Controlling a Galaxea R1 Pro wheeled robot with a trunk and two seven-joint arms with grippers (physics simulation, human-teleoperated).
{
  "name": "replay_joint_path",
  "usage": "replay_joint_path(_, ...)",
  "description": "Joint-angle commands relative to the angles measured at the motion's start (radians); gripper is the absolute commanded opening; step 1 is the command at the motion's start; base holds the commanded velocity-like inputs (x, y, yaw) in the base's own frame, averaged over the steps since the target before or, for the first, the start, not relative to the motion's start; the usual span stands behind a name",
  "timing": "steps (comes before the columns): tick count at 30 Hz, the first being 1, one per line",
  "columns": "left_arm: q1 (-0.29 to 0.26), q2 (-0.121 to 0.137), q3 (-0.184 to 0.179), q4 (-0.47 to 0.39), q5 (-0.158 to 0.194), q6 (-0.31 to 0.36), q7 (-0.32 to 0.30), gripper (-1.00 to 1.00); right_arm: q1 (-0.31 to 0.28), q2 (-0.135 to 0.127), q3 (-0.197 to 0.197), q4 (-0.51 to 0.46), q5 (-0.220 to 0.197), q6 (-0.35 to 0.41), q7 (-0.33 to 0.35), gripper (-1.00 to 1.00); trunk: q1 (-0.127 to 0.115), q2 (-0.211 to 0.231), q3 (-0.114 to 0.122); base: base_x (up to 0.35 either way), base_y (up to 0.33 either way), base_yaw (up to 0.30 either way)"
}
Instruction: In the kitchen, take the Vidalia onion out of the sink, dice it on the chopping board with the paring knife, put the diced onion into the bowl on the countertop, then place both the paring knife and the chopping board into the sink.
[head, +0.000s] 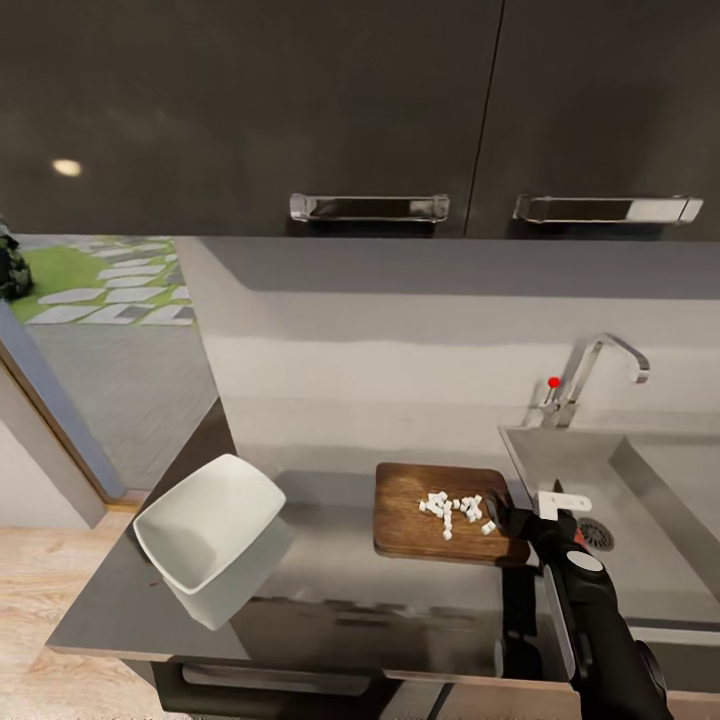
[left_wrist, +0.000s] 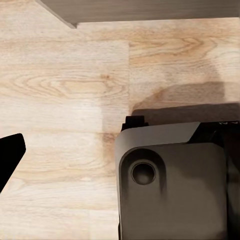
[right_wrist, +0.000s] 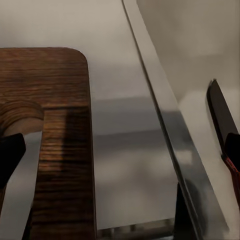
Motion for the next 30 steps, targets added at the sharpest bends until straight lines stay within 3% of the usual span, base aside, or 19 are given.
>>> replay_joint_path(1,-0.002,-0.001,-0.008,0.004,0.007,-0.007,0.001,1.0,-0.001,0.001,-0.002,-0.001,0.01,0.004,0.007,1.0,0.0,-0.001,-0.003,0.0,0.0,0.0)
replay_joint_path(29,-0.002,-0.001,-0.008,0.004,0.007,-0.007,0.001,1.0,-0.001,0.001,-0.002,0.001,0.011,0.003,0.007,1.0,0.0,-0.001,-0.04,0.0,0.0,0.0)
replay_joint_path(30,-0.002,-0.001,-0.008,0.004,0.007,-0.007,0.0,1.0,-0.001,0.001,-0.002,0.001,0.011,0.003,0.007,-1.0,0.0,-0.001,-0.04,0.0,0.0,0.0)
